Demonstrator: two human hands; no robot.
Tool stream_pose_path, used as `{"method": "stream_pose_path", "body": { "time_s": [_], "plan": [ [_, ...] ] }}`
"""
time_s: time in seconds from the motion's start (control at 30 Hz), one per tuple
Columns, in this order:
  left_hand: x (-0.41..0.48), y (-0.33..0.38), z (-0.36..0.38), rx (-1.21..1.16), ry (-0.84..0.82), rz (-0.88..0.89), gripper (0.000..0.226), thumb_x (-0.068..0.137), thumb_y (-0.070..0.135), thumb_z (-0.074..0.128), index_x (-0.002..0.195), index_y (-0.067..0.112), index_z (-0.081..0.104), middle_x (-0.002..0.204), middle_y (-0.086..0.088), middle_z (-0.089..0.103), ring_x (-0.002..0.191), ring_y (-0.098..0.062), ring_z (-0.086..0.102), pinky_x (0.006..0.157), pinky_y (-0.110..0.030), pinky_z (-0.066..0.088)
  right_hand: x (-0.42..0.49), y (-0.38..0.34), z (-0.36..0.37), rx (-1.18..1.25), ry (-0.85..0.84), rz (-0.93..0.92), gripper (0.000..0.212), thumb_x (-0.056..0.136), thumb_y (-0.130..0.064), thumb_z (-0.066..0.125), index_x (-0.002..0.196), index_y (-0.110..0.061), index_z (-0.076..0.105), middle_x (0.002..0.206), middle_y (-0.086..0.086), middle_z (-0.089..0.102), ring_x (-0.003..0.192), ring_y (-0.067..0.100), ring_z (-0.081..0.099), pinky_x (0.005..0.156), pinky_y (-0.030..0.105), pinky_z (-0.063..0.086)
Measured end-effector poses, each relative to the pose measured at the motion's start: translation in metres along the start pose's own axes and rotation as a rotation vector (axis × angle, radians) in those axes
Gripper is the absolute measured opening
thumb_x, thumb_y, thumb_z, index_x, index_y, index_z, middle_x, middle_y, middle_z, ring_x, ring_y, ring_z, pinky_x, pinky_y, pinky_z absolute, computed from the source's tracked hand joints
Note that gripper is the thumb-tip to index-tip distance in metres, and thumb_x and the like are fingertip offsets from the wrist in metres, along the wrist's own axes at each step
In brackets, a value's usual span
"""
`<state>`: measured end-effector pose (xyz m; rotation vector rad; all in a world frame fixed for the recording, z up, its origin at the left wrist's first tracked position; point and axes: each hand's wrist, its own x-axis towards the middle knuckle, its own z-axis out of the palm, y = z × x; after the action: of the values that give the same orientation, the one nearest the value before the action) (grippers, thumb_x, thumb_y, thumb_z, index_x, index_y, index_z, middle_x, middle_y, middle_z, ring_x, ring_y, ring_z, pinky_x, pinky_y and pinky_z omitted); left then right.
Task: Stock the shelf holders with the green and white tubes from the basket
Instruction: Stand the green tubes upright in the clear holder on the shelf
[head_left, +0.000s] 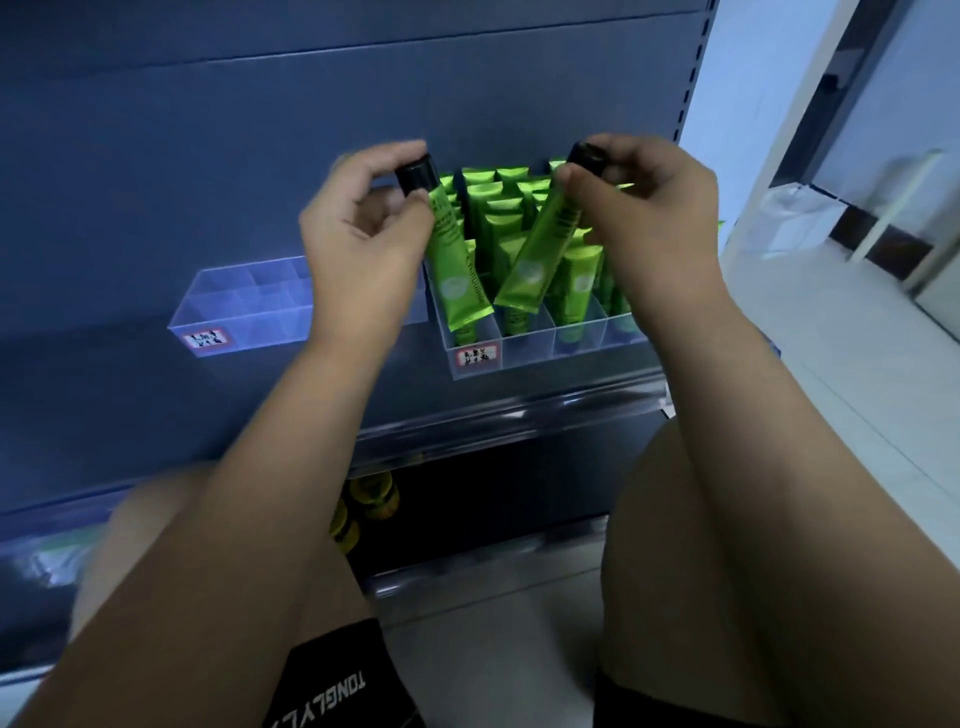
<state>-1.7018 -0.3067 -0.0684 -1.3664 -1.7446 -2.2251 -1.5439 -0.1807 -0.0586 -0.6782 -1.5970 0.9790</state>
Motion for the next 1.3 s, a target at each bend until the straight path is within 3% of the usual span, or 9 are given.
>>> {"method": "stream_pose_path", "body": {
  "time_s": [0.3,0.43,0.57,0.67,0.87,0.97,1.03,1.17,1.3],
  "plan": [
    [-0.002,-0.021,-0.001,0.010,-0.053,-0.002,0.036,0.089,-0.006,0.068,0.123,0.005,0.067,0.116,-0.024,0.061,0.080,0.005,0.064,0.083,-0.018,0.050,-0.003,0.033,0.003,0.049,0.055,0.034,0.022,0.079,-0.030,0.083,0.099,-0.028,0.075,0.080,-0.010,0.065,0.091,0.035,0.068,0.072,0.055,0.058],
    [0.000,-0.031,-0.016,-0.061,-0.060,-0.147,0.027,0.086,0.005,0.075,0.113,0.007,0.074,0.100,-0.009,0.062,0.085,-0.016,0.061,0.091,-0.046,0.060,-0.001,0.031,0.005,0.106,0.023,0.087,0.019,0.080,-0.024,0.085,0.094,-0.024,0.072,0.079,-0.004,0.068,0.079,0.022,0.071,0.071,0.051,0.061],
    [0.000,-0.031,-0.032,-0.197,-0.064,-0.265,0.016,0.088,0.004,0.070,0.104,0.008,0.070,0.094,-0.001,0.061,0.090,-0.018,0.064,0.086,-0.041,0.060,0.002,0.026,0.003,0.189,0.016,0.117,0.027,0.084,-0.020,0.082,0.104,-0.006,0.070,0.079,0.005,0.070,0.067,0.016,0.067,0.061,0.037,0.060],
    [0.003,-0.030,-0.046,-0.340,-0.057,-0.370,0.013,0.092,0.003,0.063,0.098,0.014,0.068,0.095,-0.002,0.058,0.092,-0.018,0.062,0.093,-0.041,0.058,0.003,0.026,0.004,0.293,0.046,0.170,0.032,0.086,-0.019,0.081,0.104,0.002,0.066,0.075,0.005,0.066,0.063,0.020,0.065,0.063,0.035,0.060],
    [0.005,-0.022,-0.055,-0.701,0.079,-0.524,0.017,0.095,-0.002,0.056,0.084,0.010,0.056,0.088,-0.007,0.070,0.095,-0.024,0.072,0.090,-0.035,0.059,-0.004,0.015,0.007,0.703,0.027,0.393,0.025,0.091,-0.010,0.075,0.079,-0.014,0.053,0.079,0.007,0.063,0.080,0.030,0.071,0.078,0.033,0.060],
    [0.002,-0.018,-0.052,-0.828,0.068,-0.550,0.020,0.089,-0.008,0.056,0.079,0.009,0.050,0.086,-0.010,0.066,0.102,-0.029,0.070,0.091,-0.036,0.059,-0.008,0.011,0.016,0.893,-0.058,0.505,0.012,0.093,0.001,0.066,0.098,-0.002,0.056,0.101,0.016,0.067,0.103,0.038,0.073,0.076,0.028,0.062],
    [-0.002,-0.016,-0.045,-0.813,0.037,-0.544,0.028,0.089,-0.015,0.049,0.077,0.010,0.047,0.074,-0.006,0.066,0.102,-0.030,0.069,0.093,-0.037,0.059,-0.014,0.008,0.025,0.931,-0.124,0.547,0.017,0.094,0.005,0.062,0.109,0.001,0.055,0.111,0.020,0.063,0.108,0.039,0.071,0.078,0.030,0.062],
    [-0.012,-0.015,-0.032,-0.695,-0.077,-0.502,0.034,0.078,-0.016,0.053,0.103,0.007,0.059,0.095,-0.013,0.074,0.100,-0.027,0.072,0.090,-0.038,0.059,-0.028,0.003,0.042,0.898,-0.253,0.581,0.021,0.096,0.005,0.058,0.117,0.007,0.059,0.116,0.022,0.065,0.104,0.032,0.073,0.090,0.040,0.061],
    [-0.020,-0.011,-0.022,-0.426,-0.127,-0.445,0.046,0.079,0.000,0.063,0.123,0.010,0.065,0.103,-0.001,0.075,0.095,-0.014,0.070,0.083,-0.029,0.056,-0.038,-0.001,0.051,0.805,-0.343,0.581,0.018,0.099,0.002,0.051,0.094,0.001,0.068,0.101,0.014,0.074,0.087,0.025,0.074,0.088,0.036,0.061]
  ]
}}
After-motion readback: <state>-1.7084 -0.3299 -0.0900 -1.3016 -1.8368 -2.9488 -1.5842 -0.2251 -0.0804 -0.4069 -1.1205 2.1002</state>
